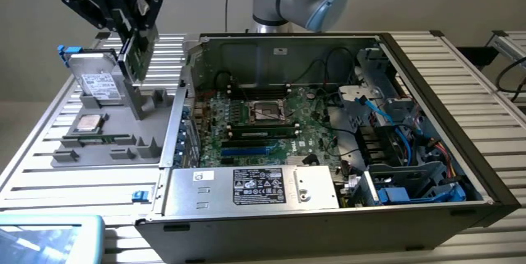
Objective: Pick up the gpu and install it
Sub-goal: 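Pick up the gpu and move the gpu toward the slot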
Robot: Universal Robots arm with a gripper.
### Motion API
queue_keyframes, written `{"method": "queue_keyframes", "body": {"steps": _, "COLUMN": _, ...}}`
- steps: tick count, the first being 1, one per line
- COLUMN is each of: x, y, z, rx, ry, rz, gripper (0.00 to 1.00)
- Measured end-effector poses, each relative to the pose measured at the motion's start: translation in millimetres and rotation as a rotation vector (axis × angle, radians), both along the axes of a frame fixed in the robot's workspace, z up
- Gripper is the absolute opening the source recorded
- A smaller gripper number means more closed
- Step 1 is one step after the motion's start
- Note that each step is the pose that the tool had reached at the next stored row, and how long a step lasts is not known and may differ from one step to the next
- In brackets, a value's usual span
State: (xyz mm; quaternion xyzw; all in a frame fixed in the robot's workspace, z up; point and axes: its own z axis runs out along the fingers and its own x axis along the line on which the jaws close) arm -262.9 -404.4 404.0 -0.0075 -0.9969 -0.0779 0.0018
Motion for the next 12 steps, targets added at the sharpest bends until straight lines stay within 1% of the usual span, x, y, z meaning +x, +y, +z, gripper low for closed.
{"method": "queue_keyframes", "body": {"steps": 3, "x": 12.5, "y": -3.2, "z": 12.1, "rx": 0.0, "ry": 0.0023, "rz": 0.0, "gripper": 0.28}}
{"method": "queue_keyframes", "body": {"steps": 6, "x": 25.5, "y": -6.4, "z": 21.5, "rx": 0.0, "ry": 0.0054, "rz": 0.0, "gripper": 0.28}}
{"method": "queue_keyframes", "body": {"steps": 8, "x": 34.7, "y": -8.4, "z": 24.9, "rx": 0.0001, "ry": 0.0072, "rz": 0.0, "gripper": 0.28}}
{"method": "queue_keyframes", "body": {"steps": 12, "x": 52.8, "y": -11.5, "z": 27.0, "rx": 0.0, "ry": 0.0091, "rz": 0.0, "gripper": 0.28}}
